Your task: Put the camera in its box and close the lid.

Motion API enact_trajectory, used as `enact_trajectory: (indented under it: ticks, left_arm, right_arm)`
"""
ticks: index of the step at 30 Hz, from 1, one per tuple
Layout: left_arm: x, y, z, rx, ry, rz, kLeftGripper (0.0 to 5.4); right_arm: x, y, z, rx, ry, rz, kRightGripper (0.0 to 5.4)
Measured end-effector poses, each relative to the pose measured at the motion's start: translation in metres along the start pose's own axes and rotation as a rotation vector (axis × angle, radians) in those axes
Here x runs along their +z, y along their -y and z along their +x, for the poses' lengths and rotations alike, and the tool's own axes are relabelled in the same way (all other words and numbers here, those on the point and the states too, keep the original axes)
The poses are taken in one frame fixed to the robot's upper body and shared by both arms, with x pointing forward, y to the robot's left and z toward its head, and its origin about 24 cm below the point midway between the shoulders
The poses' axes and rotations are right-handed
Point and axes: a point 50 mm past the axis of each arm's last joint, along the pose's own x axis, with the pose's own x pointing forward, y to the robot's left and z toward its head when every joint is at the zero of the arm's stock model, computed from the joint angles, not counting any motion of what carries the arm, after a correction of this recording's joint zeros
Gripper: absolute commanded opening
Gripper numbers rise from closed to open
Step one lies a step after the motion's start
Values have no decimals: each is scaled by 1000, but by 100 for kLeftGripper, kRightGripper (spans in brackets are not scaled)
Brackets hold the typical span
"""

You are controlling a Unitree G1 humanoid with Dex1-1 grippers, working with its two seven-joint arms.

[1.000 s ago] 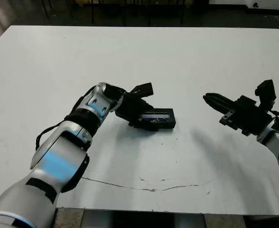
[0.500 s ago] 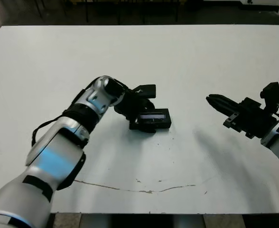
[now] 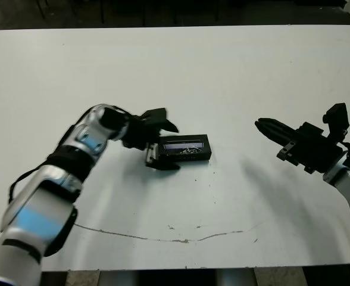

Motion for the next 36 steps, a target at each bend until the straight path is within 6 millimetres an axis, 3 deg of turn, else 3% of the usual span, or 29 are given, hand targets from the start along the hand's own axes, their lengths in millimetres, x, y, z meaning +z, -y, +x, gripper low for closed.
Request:
enact_trajectory:
  ticks: [5, 13, 19, 20, 23, 26, 31, 36]
  left_arm:
    - [-24, 13, -36, 80, -20, -45, 539]
    - [-55, 51, -96, 163, -108, -176, 539]
    - [-47, 63, -120, 259, -195, -186, 532]
    - [-32, 65, -123, 351, -169, -180, 523]
    - [6, 60, -120, 628, -23, -87, 484]
    - [37, 61, -100, 849, 178, -108, 427]
    - [60, 70, -60, 971, 378, -268, 334]
    - [76, 78, -17, 995, 457, -489, 239]
  right_arm:
    - [0, -2, 0, 9, 9, -4, 0]
    - [-3, -6, 3, 22, 0, -2, 0]
    - [-2, -9, 5, 12, -9, -25, 0]
    - [-2, -10, 6, 7, -9, -30, 0]
    - [-3, -11, 8, -2, -7, -23, 0]
    - [-8, -11, 11, -17, -9, -3, 0]
    - [-13, -10, 13, -50, -21, 16, 0]
    - [-15, -10, 16, -61, -16, 35, 0]
